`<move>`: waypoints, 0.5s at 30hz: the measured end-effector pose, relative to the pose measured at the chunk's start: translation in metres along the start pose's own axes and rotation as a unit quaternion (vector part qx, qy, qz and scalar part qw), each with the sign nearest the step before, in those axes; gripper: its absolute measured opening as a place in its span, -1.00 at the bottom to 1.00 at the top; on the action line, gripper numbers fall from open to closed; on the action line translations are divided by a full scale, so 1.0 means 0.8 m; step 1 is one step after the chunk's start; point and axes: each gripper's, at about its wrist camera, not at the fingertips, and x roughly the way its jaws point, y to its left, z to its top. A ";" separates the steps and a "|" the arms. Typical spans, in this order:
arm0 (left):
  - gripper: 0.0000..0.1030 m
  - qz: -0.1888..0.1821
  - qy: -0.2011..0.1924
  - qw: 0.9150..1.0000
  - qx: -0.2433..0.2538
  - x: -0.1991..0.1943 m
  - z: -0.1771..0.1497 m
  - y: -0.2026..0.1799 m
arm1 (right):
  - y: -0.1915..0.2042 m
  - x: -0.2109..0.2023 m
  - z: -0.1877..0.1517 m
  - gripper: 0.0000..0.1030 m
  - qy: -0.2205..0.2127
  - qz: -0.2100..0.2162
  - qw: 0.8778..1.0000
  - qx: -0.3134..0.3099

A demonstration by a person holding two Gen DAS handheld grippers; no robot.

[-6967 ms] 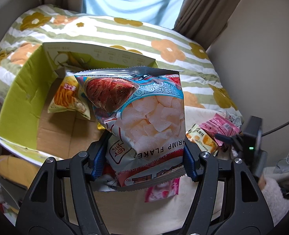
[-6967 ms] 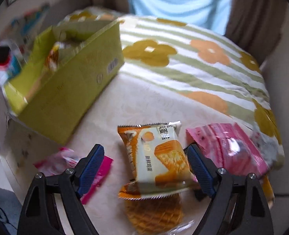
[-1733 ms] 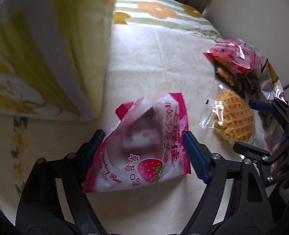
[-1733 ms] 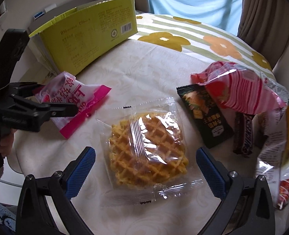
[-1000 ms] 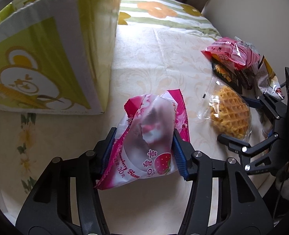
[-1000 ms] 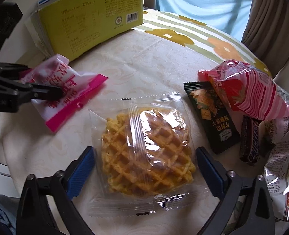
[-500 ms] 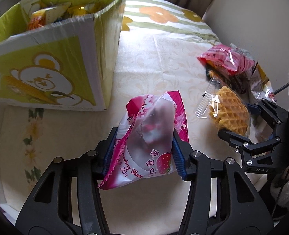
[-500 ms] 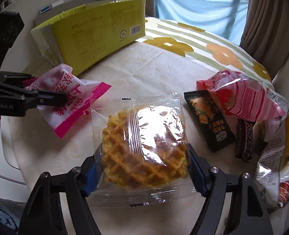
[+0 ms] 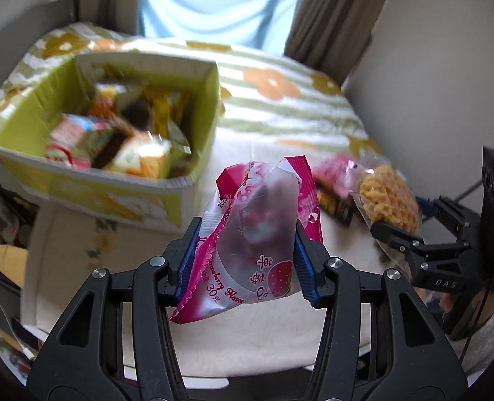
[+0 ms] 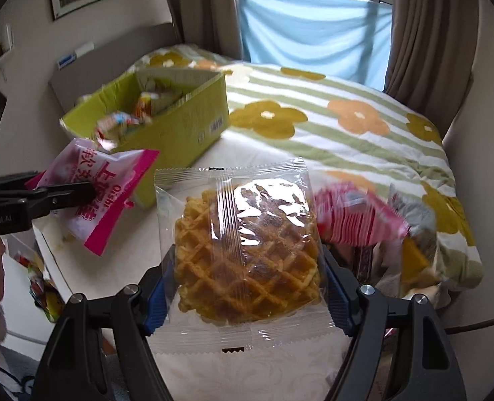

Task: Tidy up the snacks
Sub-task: 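Carry both snacks over the yellow box and open both tools to drop them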

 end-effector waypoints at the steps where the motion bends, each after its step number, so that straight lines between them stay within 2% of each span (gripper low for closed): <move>1: -0.09 0.006 -0.011 1.000 0.000 -0.009 0.009 0.001 | 0.001 -0.004 0.005 0.42 -0.005 0.001 1.000 0.001; 9: -0.09 0.020 -0.058 0.998 -0.008 -0.045 0.079 0.053 | 0.032 -0.022 0.077 0.42 -0.047 0.002 0.999 -0.010; 15: -0.09 0.027 -0.060 0.998 -0.010 -0.040 0.125 0.121 | 0.071 0.003 0.138 0.42 -0.063 0.015 0.998 -0.001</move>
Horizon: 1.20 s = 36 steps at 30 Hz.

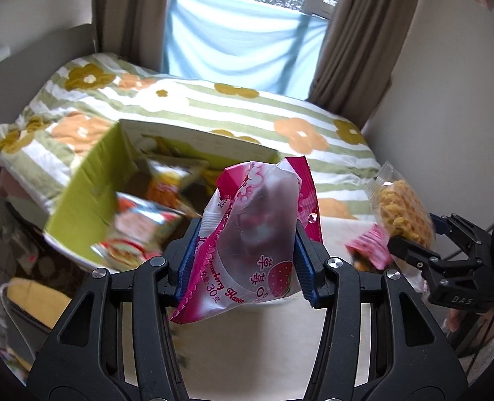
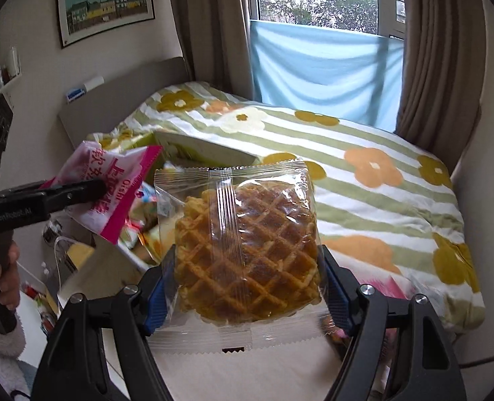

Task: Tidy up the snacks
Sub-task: 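Carry both snacks over the yellow box and open both tools to drop them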

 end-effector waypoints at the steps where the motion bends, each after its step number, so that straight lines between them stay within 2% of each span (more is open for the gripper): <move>1: -0.09 0.004 0.001 1.000 -0.002 0.005 0.008 0.014 | 0.007 0.009 0.009 0.42 -0.001 0.002 1.000 0.004; 9: -0.09 0.011 0.039 0.999 -0.015 0.064 0.064 0.121 | 0.063 0.076 0.071 0.42 0.010 0.002 0.999 0.040; 17: -0.09 0.001 0.080 0.997 0.022 0.126 0.094 0.166 | 0.099 0.134 0.083 0.42 0.051 -0.015 0.996 0.068; 21: -0.08 0.012 0.093 0.995 0.043 0.151 0.100 0.171 | 0.108 0.155 0.077 0.42 0.073 -0.025 0.994 0.076; 23: 0.06 0.013 0.102 0.993 0.050 0.160 0.101 0.171 | 0.111 0.161 0.075 0.42 0.082 -0.027 0.993 0.077; 25: 0.73 0.020 0.106 0.993 0.057 0.166 0.102 0.171 | 0.111 0.167 0.072 0.42 0.089 -0.030 0.992 0.079; 27: 0.97 0.033 0.090 0.993 0.061 0.159 0.102 0.169 | 0.111 0.170 0.070 0.42 0.094 -0.030 0.992 0.081; 36: 0.97 0.051 0.089 0.993 0.062 0.114 0.083 0.171 | 0.116 0.174 0.072 0.42 0.101 -0.018 0.992 0.080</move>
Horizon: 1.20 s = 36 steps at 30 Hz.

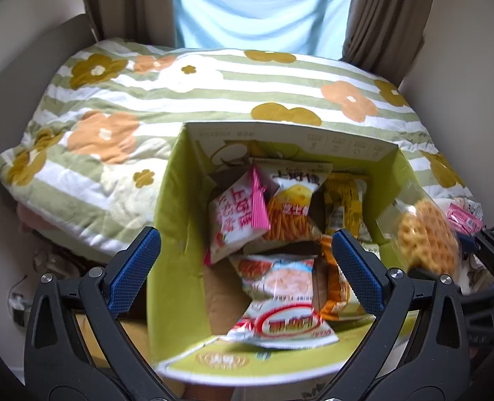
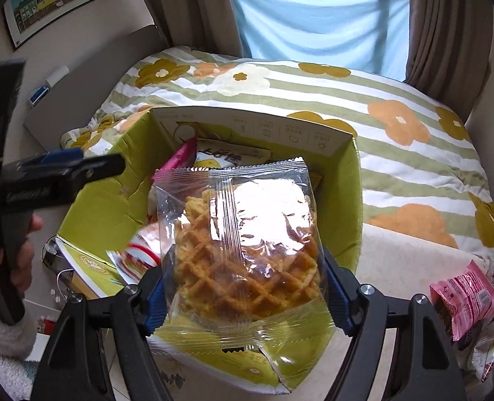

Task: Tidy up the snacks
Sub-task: 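Carry both snacks over the yellow box and open both tools to drop them, then move both tools back toward the snack pile beside the bed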

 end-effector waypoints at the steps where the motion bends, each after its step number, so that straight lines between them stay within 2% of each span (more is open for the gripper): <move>1: 0.97 0.003 0.001 1.000 0.000 -0.005 -0.004 0.001 | 0.001 0.001 0.003 0.43 0.000 0.003 1.000 0.000; 6: 0.97 0.004 -0.005 1.000 -0.011 -0.023 -0.017 0.004 | 0.014 0.012 0.005 0.50 0.009 0.010 1.000 -0.006; 9: 0.97 0.007 -0.008 1.000 -0.013 -0.032 -0.022 0.003 | 0.020 0.010 0.001 0.93 -0.009 0.013 1.000 -0.007; 10: 0.97 0.007 -0.008 1.000 -0.013 -0.034 -0.023 0.002 | 0.020 0.005 -0.002 0.98 -0.023 0.017 1.000 -0.007; 16: 0.97 0.003 -0.010 1.000 -0.016 -0.044 -0.033 0.001 | 0.022 -0.014 -0.013 0.98 -0.066 0.006 0.998 -0.015; 26: 0.97 -0.016 -0.022 1.000 -0.002 -0.063 -0.039 -0.004 | 0.034 -0.039 -0.020 0.98 -0.063 -0.014 0.997 -0.029; 36: 0.97 -0.068 -0.027 0.997 0.040 -0.067 -0.033 -0.047 | 0.016 -0.075 -0.041 0.98 -0.079 -0.053 0.995 0.024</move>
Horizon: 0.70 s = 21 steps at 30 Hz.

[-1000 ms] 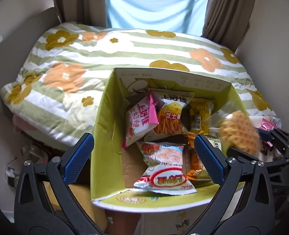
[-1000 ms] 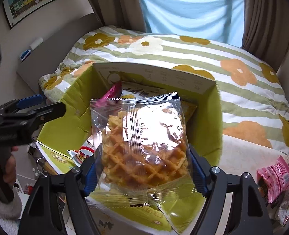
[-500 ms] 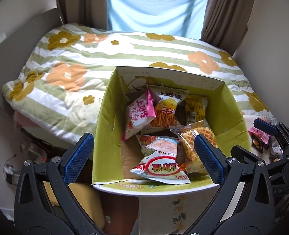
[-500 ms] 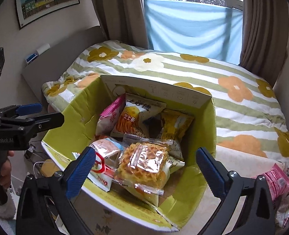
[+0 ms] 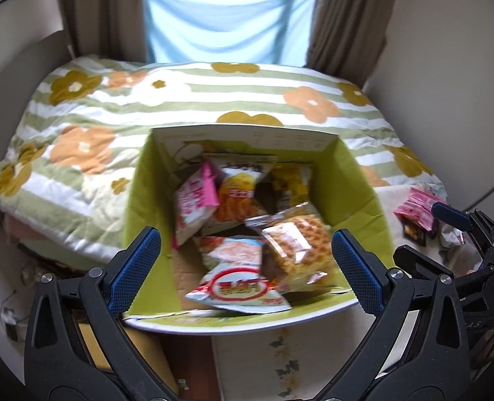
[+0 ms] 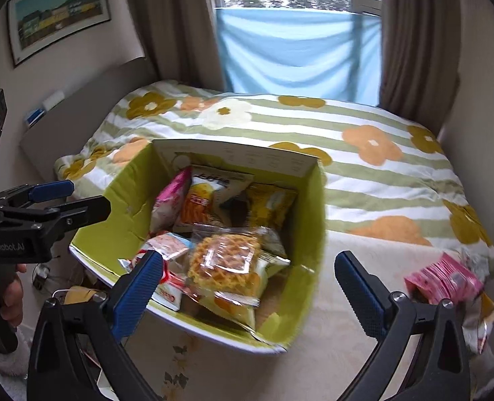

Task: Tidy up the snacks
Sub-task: 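Move both tools back toward the snack pile beside the bed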

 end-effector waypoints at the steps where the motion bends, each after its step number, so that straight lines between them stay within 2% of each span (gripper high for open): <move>1: 0.97 -0.005 -0.001 1.000 0.004 0.001 0.001 -0.005 | -0.003 -0.003 -0.001 0.98 -0.001 -0.004 1.000 0.003; 9: 0.97 -0.048 0.001 0.997 0.053 0.018 0.017 -0.091 | -0.064 -0.046 -0.021 0.98 -0.023 -0.074 0.996 0.038; 14: 0.97 -0.073 0.002 0.994 0.080 0.035 0.027 -0.170 | -0.122 -0.072 -0.038 0.98 -0.025 -0.108 0.992 0.052; 21: 0.97 -0.107 0.024 0.987 0.120 0.072 0.034 -0.294 | -0.215 -0.104 -0.072 0.98 -0.014 -0.147 0.985 0.084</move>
